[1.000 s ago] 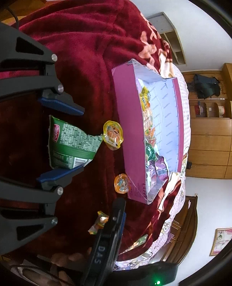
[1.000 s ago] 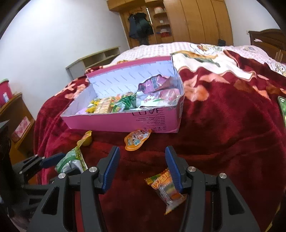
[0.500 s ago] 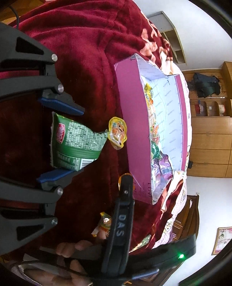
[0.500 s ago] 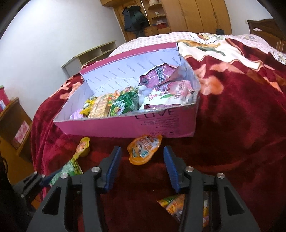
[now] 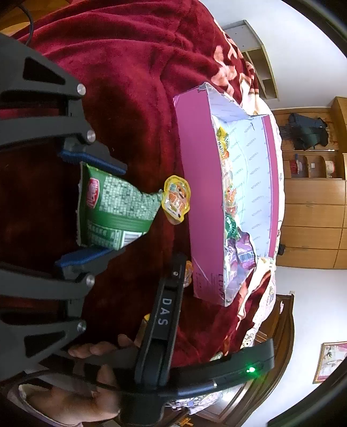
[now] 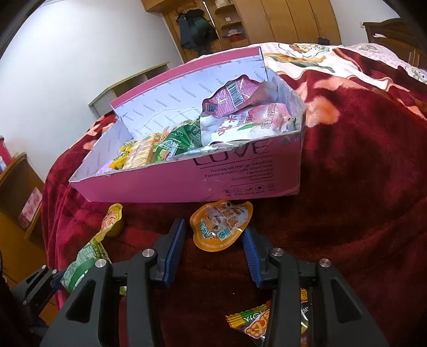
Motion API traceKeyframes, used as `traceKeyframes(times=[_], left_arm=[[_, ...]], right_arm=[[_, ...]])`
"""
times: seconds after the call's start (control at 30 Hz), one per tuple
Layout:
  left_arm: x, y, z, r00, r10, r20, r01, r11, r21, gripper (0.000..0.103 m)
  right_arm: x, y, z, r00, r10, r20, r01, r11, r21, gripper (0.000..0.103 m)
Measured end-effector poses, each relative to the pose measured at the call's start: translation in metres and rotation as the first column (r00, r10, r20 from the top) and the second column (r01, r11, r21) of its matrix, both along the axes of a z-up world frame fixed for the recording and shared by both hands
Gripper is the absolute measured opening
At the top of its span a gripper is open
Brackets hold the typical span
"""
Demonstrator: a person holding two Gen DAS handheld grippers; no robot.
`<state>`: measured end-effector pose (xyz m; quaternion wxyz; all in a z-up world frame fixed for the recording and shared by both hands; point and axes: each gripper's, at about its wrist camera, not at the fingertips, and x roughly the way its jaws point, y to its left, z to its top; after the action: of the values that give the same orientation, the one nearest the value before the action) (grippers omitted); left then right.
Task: Organize snacks
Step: 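Grasp the orange jelly cup with the right gripper while the left holds the green bag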
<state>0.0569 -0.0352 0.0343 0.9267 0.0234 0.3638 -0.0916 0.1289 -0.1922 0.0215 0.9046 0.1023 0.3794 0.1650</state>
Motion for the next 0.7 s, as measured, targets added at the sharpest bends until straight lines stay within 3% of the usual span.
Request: traceKeyframes(times=[0.2,0.43,0.7], left_arm=[[-0.003,0.001,0.002,1.000,-0.002,0.010,0.002,1.000,-0.007,0.050],[-0.006,0.006,0.009,1.000,-0.007,0.007,0.007,0.998,-0.059,0.048],[-0.013,0.006,0.021,0.999,-0.009,0.042,0.012,0.998,-0.065,0.046]], right_arm=[[-0.005,-0.004,0.000,0.999,-0.019,0.030,0.018,1.000,0.017,0.036],[-0.012,-0.009,0.004,0.998,-0.010,0.066,0.006,0.998,0.061,0.035],[-0.028,-0.014,0.006,0.995,-0.010,0.101,-0.002,0.993,0.120,0.035]])
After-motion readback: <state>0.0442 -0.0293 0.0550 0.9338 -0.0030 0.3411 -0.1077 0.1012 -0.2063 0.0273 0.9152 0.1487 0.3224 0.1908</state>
